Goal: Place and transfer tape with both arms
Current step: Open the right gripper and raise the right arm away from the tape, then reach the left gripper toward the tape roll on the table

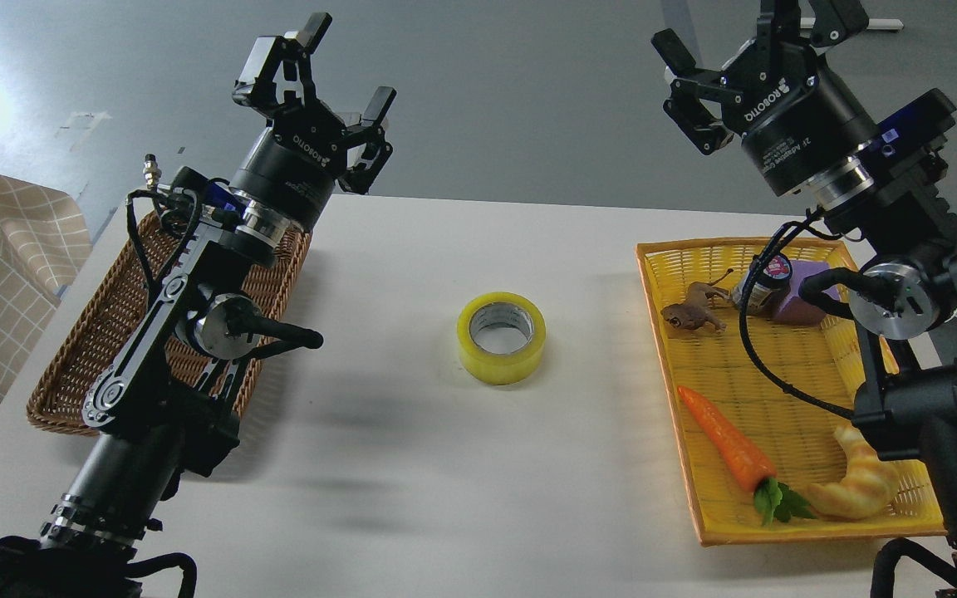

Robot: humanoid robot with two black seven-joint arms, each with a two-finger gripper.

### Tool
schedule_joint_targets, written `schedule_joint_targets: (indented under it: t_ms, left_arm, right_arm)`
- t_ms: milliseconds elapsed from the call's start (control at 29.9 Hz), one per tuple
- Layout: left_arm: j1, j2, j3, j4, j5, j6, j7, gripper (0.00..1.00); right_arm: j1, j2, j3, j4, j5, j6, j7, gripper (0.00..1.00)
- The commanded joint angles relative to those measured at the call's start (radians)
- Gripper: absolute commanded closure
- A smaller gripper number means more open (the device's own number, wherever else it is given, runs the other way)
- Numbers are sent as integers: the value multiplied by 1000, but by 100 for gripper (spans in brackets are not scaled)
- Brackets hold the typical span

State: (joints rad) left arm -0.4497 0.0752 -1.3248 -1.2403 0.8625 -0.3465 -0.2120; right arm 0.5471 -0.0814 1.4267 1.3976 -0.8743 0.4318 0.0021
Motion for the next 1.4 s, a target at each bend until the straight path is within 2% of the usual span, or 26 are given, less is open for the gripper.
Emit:
schedule_joint_targets:
  t_ms: [0,301,368,535,602,636,669,702,736,836,970,1037,1104,1137,1171,1204,1238,1338,1371]
  left_arm:
    - [-52,32,52,4,113,33,0,2]
    - [-78,35,55,-8,164,99,2,2]
    - [-90,35,56,-31,260,186,2,2]
    - [-95,35,121,-62,487,293,28,2]
    - [-90,28,156,-67,553,328,120,2]
    - [-89,32,192,-80,579,333,216,2]
    - [-86,41,229,-94,596,337,289,2]
    - [-86,44,243,-96,605,340,316,2]
    - [-86,44,249,-96,616,342,324,2]
    - [-96,46,266,-94,720,379,307,2]
    - [-93,81,305,-93,895,379,287,2]
    - [-99,119,395,-81,1034,379,284,2]
    - [-99,126,412,-74,1060,379,283,2]
    - [-83,147,449,-8,1120,380,246,2]
    - [-80,153,464,16,1141,382,224,2]
    - [-69,164,493,37,1176,386,170,2]
    - [-58,172,498,41,1184,388,148,2]
    - [-40,184,490,45,1166,392,111,2]
    - [-40,184,490,45,1165,392,111,2]
  right_arm:
    - [-7,0,0,3,2,2,1,0]
    - [-6,2,0,6,2,2,1,0]
    - [-3,2,0,6,0,2,1,0]
    - [-4,2,-2,4,2,2,1,0]
    - [-7,0,-2,4,2,2,1,0]
    - [-6,2,-2,3,2,5,1,0]
    - [-6,2,-2,3,2,16,1,0]
    - [-4,2,-2,3,2,19,1,0]
    - [-3,2,0,3,2,21,1,0]
    - [-3,0,0,4,2,22,3,0]
    - [-4,0,-2,0,2,24,1,0]
    - [-4,-1,0,-5,2,31,3,0]
    - [-4,-1,0,-5,2,35,3,0]
    - [-4,-3,0,-5,2,41,4,0]
    - [-4,-5,1,-5,2,42,4,0]
    - [-4,-11,1,-3,2,42,4,0]
    - [-4,-11,1,-3,2,42,4,0]
    - [-4,-17,6,-5,2,42,6,0]
    - [-4,-17,6,-5,2,42,6,0]
